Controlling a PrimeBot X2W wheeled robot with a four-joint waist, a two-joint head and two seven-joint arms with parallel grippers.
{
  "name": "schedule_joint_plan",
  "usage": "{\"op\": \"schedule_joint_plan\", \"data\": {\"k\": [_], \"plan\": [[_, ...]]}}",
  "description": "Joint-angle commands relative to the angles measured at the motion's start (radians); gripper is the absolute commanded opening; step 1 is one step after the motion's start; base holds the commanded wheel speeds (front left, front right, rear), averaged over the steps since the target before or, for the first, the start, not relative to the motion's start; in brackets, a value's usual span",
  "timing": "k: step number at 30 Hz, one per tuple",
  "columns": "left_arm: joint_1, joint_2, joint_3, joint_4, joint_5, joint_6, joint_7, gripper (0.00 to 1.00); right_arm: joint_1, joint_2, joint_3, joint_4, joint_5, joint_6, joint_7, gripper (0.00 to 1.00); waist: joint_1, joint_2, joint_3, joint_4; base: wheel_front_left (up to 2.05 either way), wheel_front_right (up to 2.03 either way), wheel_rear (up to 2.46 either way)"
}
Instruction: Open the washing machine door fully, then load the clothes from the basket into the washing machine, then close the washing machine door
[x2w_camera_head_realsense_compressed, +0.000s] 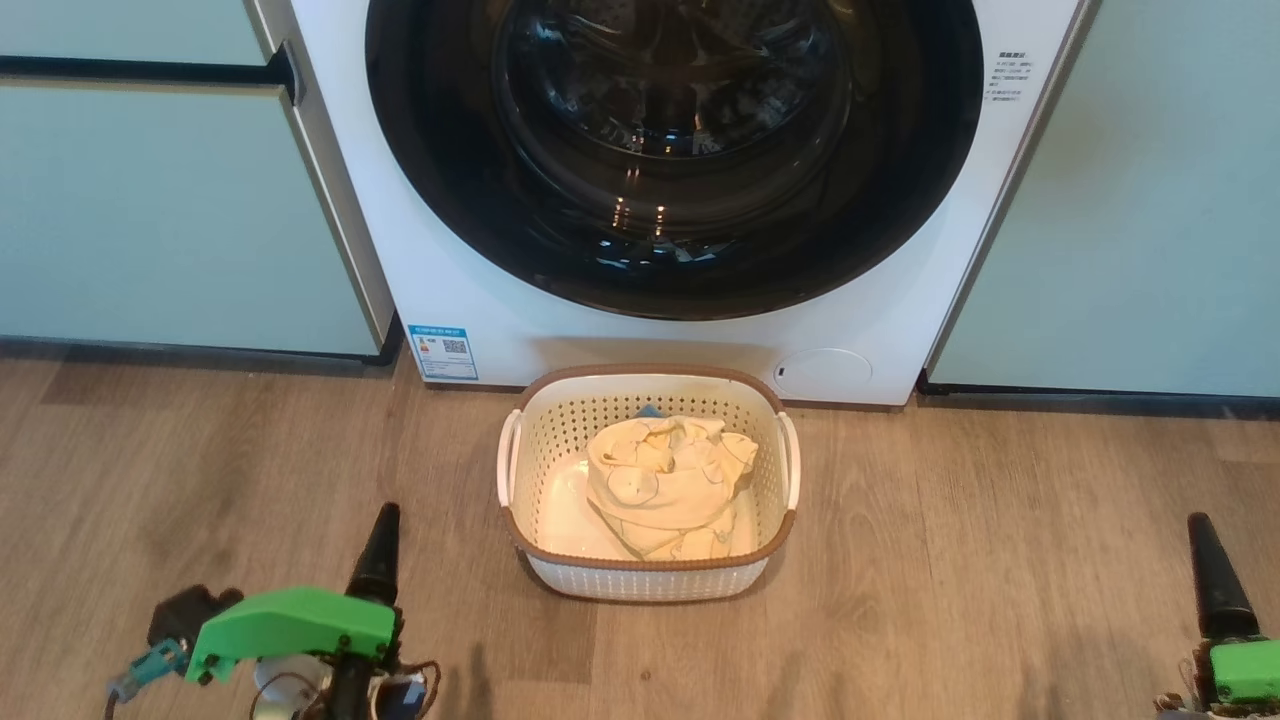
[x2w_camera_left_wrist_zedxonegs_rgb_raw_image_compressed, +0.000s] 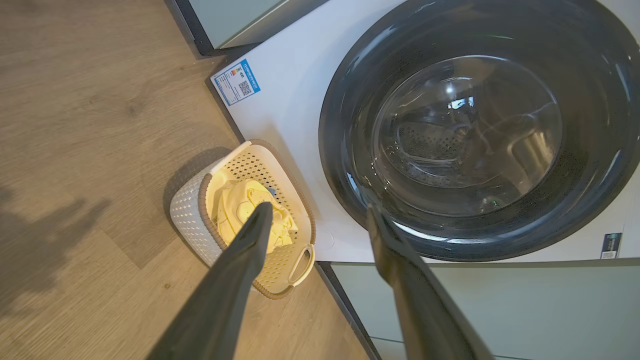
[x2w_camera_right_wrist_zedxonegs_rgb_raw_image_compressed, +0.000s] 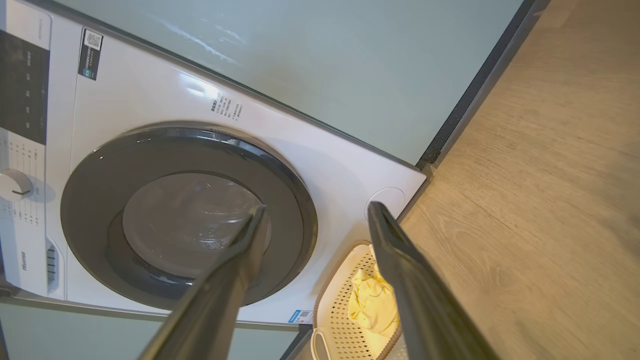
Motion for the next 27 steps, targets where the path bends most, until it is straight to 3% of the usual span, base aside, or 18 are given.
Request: {"op": "schedule_joint_plan", "data": {"k": [1,13,27], "plan": [[-0.054,0.008,0.015,-0.043,0.041,0.003,-0.011,1.00,-0.061,-0.034,-0.001,-0.033,-0.047,-0.001,-0.016,1.00,0.0000,0.0000,0.000,0.000,0.00,0.00,0.00],[-0.061,0.002,0.000,-0.071,0.317,0.025,-0.046,1.00,-0.067,-0.036,-0.026,-0.067,-0.341,-0.002,-0.054,1.00,0.0000,0.0000,-0.002,0.001,0.00,0.00,0.00],[-0.072,0.003,-0.031,-0.089,0.552,0.037,-0.084,1.00,-0.072,-0.035,0.002,-0.095,-0.552,-0.002,-0.092,1.00,0.0000,0.0000,-0.006,0.006,0.00,0.00,0.00]]}}
